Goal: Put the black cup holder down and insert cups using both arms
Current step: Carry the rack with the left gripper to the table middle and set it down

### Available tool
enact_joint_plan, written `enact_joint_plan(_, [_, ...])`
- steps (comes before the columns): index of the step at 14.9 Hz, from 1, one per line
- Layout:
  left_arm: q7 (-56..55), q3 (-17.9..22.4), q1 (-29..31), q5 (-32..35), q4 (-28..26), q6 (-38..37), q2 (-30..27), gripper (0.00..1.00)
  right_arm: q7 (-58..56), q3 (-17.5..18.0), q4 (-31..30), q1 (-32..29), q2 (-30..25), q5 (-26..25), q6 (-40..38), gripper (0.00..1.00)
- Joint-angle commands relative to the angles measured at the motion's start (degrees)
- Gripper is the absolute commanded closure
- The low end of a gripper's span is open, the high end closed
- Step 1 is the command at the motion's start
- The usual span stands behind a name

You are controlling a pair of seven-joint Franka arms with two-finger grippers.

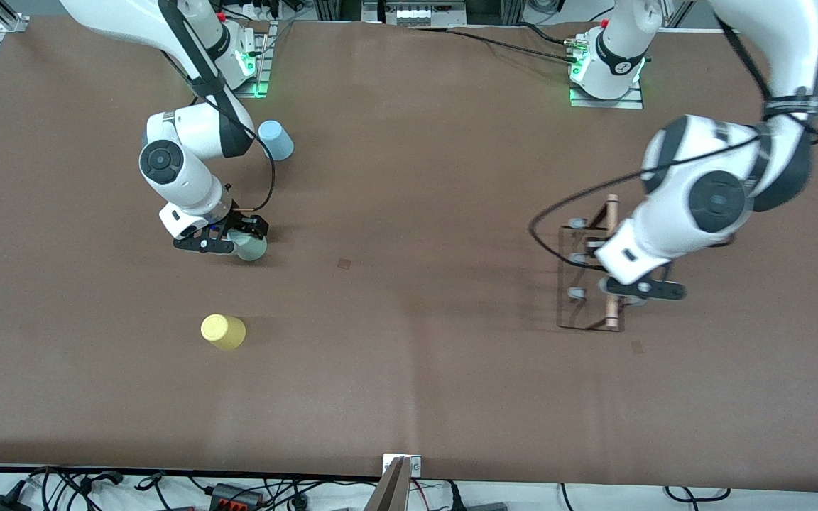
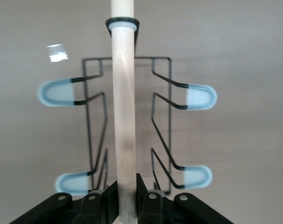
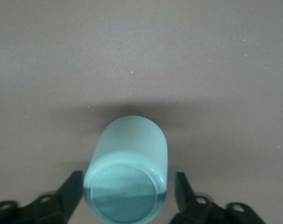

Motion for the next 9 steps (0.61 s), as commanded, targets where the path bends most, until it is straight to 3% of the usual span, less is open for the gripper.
enact_joint_plan(1, [-9.58, 0.18, -7.17, -0.27, 7.97, -0.86, 5.91, 0.99, -0.59, 0.14, -0.53, -0.02, -0.92, 0.53, 0.65, 0.64])
enact_joint_plan(3, [-16.97, 0.26, -12.96, -0.27, 12.37, -0.86, 9.87, 0.99, -1.82, 0.06, -0.01, 0.15, -2.14, 0.45, 0.38, 0.83])
enact_joint_plan(5, [-20.94, 0.26, -17.54, -0.36, 16.15, 0.54, 13.13, 0.99, -2.18, 0.06, 1.30, -0.11, -5.03, -0.25, -4.25, 0.85])
enact_joint_plan(9, [-25.61, 0.26, -23.26, -2.37, 17.58, 5.63, 15.07, 0.99, -5.60, -0.12, 7.71, -1.34, -13.38, -0.34, -23.04, 0.85])
